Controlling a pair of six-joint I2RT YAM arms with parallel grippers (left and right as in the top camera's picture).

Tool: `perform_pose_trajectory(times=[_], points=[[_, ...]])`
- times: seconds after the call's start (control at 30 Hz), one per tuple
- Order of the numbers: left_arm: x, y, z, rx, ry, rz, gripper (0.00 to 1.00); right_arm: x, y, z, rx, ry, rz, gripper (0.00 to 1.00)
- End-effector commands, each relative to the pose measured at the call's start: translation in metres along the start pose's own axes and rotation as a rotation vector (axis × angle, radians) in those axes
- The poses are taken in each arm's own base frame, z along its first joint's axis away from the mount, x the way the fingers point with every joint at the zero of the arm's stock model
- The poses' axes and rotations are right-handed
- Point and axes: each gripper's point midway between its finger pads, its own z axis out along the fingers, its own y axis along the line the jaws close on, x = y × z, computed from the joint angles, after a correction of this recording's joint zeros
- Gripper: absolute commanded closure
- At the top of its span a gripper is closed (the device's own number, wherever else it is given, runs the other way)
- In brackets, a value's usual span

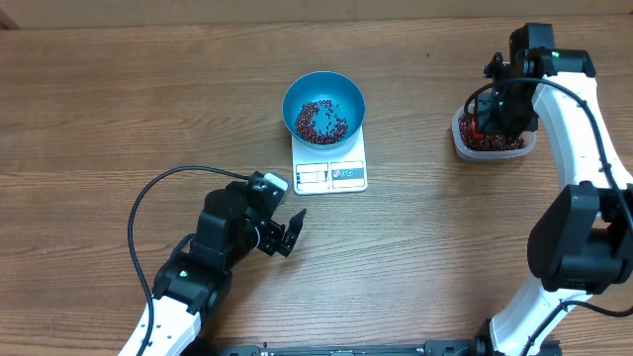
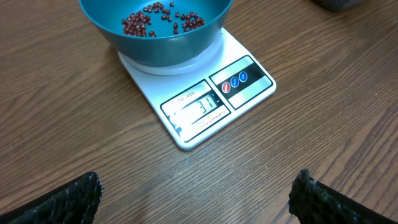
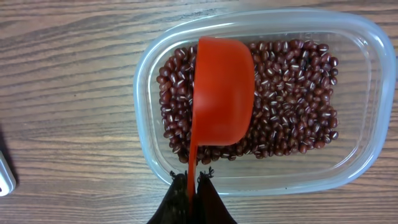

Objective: Scoop item into bowl and weigh 150g on scale
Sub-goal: 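Dig the scoop into the beans with right gripper to refill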

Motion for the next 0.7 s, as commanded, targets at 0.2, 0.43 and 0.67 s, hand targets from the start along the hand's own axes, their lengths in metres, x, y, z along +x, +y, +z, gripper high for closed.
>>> perform_pose_trajectory(times=[0.2,0.43,0.67], points=[[0.003,-0.003,0.001,0.014,0.006,-0.001,0.0,-0.009,-0.002,0.002,0.003,-0.034,0.029,0.96],[0.003,-0.003,0.001,0.014,0.006,-0.001,0.0,-0.012,-0.003,0.002,0.01,-0.047,0.035,0.96],[0.003,-0.003,0.001,0.014,0.006,-0.001,0.0,-0.016,-0.007,0.002,0.03,-0.063,0.051,0.96]])
